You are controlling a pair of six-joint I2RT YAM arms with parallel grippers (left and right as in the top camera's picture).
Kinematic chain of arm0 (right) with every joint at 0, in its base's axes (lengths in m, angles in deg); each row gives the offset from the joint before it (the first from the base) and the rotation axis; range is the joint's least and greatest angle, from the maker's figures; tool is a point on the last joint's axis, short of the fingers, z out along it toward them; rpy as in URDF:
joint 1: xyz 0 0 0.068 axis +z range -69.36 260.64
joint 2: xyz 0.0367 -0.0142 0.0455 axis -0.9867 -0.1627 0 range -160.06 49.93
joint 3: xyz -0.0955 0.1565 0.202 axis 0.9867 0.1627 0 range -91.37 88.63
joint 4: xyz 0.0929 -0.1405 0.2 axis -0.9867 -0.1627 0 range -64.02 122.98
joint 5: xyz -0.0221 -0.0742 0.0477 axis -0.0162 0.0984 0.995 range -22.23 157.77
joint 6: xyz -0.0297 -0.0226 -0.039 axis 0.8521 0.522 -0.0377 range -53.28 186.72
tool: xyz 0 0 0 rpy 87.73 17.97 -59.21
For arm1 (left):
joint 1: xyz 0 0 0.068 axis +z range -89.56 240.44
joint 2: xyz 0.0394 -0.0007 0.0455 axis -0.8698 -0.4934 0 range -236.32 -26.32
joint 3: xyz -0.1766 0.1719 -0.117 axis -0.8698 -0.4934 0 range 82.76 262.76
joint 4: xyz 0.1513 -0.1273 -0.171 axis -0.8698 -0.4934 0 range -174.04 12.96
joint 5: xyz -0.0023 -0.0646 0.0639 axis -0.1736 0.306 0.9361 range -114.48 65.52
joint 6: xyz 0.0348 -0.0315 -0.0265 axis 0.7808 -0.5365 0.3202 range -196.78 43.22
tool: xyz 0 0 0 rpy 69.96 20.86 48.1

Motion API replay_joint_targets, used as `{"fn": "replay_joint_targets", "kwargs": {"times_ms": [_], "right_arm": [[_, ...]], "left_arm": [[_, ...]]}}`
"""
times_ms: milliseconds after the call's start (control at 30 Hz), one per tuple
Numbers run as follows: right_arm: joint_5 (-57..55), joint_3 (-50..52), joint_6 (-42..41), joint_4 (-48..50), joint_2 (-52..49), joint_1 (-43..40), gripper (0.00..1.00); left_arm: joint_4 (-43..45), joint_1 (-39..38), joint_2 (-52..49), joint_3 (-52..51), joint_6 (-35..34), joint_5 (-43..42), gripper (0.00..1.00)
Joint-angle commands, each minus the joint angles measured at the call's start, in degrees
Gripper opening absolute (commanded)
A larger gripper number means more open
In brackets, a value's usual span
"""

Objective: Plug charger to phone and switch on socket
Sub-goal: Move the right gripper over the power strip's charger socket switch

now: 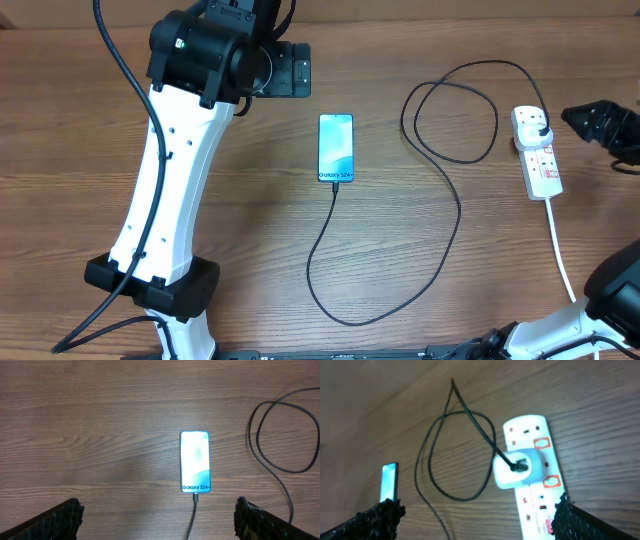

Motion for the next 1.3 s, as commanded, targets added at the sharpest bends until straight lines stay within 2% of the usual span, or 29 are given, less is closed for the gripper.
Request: {"fn": "replay_joint_targets", "kwargs": {"times_ms": [0,567,667,933,1267], "right_arm": [[-2.23,3.80,-4.37,3.48,0.44,0.22,1.00],[-1.99,12.48,-6.84,13.73,0.31,0.24,1.00],[-2.01,13.11,-9.27,15.15,0.22,0.28,1.00],[-2.25,13.46,-9.66,16.83,-0.31,1.99,1.00],[-9.73,13.57,-11.65,18.23,-0.31,5.01,1.00]], "left_arm": [[0.07,0.24,0.31,-0.07,1.49,0.96,1.00],[0.09,0.24,0.31,-0.07,1.49,0.96,1.00],[0.07,0.24,0.31,-0.07,1.49,0.96,1.00],[0.07,0.24,0.31,-0.07,1.49,0.96,1.00],[0.07,0.24,0.31,-0.07,1.49,0.96,1.00]]}}
